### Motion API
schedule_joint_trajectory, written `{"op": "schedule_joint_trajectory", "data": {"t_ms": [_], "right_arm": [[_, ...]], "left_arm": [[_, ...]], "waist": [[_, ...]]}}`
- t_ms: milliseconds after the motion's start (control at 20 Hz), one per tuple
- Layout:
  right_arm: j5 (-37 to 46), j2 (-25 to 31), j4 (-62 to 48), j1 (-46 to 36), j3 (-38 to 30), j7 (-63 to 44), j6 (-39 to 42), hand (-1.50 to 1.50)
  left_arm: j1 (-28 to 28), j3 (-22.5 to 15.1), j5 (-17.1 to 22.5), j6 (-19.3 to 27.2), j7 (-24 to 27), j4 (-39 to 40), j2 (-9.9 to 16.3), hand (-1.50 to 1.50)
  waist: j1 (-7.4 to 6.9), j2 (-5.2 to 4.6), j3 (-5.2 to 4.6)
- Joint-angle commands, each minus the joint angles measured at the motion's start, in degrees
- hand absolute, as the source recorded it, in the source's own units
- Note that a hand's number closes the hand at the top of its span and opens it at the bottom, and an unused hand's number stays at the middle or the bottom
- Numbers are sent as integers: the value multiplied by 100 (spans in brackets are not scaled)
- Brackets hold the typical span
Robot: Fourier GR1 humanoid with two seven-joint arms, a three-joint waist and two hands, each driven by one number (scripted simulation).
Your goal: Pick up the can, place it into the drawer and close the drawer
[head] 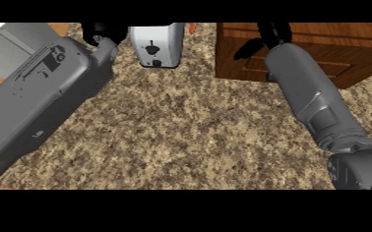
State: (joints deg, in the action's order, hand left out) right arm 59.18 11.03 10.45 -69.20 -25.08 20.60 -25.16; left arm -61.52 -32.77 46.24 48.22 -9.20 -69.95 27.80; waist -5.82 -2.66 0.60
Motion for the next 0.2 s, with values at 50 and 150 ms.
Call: {"op": "schedule_joint_trajectory", "data": {"t_ms": [50,150], "right_arm": [[-916,29,138,-426,-829,176,493,-150],[-921,110,103,-352,-836,314,534,-150]], "left_arm": [[171,-34,-107,24,5,-118,108,-150],[332,12,-27,-23,-96,-379,146,-150]], "waist": [[-27,83,-38],[-43,94,-46]]}}
